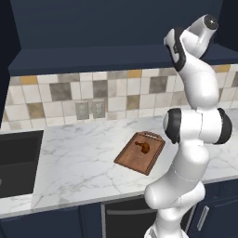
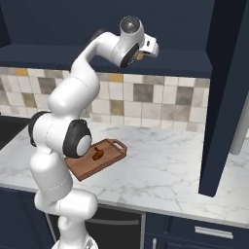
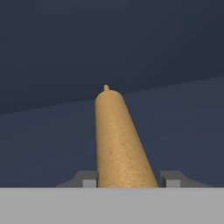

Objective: Open the cabinet, retrieve the rolling pin, and place it next to the meat on the cutting board to prepare for tenderizing.

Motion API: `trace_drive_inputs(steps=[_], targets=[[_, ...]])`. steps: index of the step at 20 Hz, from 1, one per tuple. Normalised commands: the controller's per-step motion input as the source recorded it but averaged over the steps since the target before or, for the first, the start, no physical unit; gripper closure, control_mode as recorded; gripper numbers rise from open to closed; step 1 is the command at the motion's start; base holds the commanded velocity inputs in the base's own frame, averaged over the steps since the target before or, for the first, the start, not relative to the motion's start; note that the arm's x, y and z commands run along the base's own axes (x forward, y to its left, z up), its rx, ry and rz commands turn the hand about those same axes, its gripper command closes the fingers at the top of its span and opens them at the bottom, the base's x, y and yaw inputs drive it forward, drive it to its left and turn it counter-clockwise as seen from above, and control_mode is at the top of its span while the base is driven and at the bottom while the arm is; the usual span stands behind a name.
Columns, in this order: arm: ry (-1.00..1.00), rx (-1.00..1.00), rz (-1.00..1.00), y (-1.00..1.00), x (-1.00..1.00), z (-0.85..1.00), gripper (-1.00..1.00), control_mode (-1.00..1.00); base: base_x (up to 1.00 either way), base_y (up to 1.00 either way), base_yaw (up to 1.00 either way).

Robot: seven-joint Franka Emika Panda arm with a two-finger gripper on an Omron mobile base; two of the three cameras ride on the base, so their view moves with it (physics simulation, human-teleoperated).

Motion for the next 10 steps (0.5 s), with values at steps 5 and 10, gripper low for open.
trace_drive_inputs(steps=[5,10], targets=[[0.0,0.04,0.0,-0.03,-0.24,-0.06,1.0,-1.0,0.0,0.0,0.0],[-0.07,0.06,0.0,0.0,-0.67,0.0,1.0,-1.0,0.0,0.0,0.0]])
